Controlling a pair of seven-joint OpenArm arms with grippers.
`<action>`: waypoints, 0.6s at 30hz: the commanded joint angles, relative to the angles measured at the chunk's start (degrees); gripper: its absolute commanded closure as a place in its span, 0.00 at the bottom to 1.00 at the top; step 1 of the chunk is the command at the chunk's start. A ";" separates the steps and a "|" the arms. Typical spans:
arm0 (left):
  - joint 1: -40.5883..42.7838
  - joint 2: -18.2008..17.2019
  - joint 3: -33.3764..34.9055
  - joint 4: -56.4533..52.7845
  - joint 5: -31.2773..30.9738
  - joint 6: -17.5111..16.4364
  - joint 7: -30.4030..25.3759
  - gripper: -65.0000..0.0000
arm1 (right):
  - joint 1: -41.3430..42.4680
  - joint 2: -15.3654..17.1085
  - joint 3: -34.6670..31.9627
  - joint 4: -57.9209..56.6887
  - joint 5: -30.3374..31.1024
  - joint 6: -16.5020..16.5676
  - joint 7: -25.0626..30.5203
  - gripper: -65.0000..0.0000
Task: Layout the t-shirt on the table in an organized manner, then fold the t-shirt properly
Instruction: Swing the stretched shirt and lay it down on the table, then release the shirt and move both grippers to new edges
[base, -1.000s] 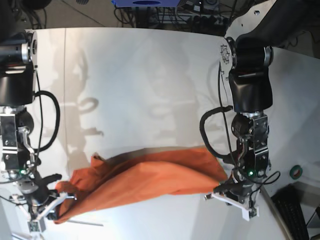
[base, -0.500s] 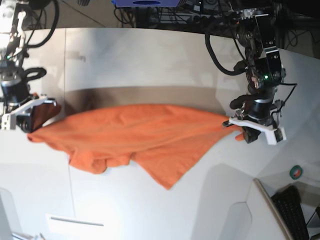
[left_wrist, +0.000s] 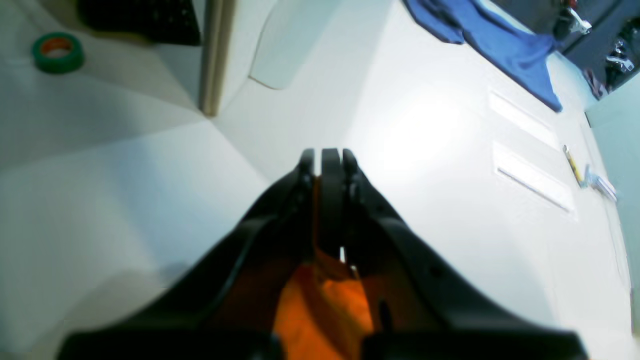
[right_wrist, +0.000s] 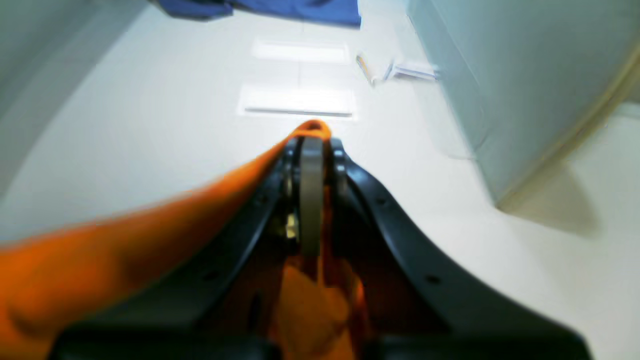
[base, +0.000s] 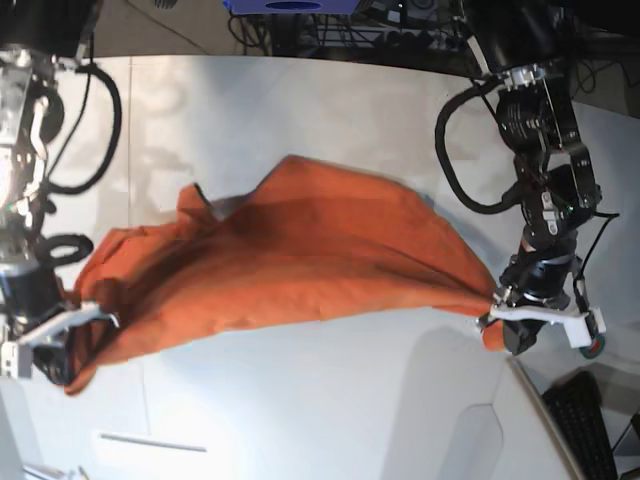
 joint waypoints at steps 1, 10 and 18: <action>-3.15 -0.29 0.03 -2.20 -0.34 -0.05 -1.01 1.00 | 4.30 1.16 -1.10 -3.46 -0.03 -0.47 -0.06 1.00; -24.33 -0.03 -0.67 -35.16 14.61 -0.05 -1.71 0.75 | 33.57 2.04 -10.51 -53.13 0.06 -0.47 -0.76 0.57; -23.01 -2.49 -0.50 -39.38 8.54 -0.31 -7.78 0.00 | 25.93 3.27 -9.98 -45.13 0.23 -0.64 -1.20 0.35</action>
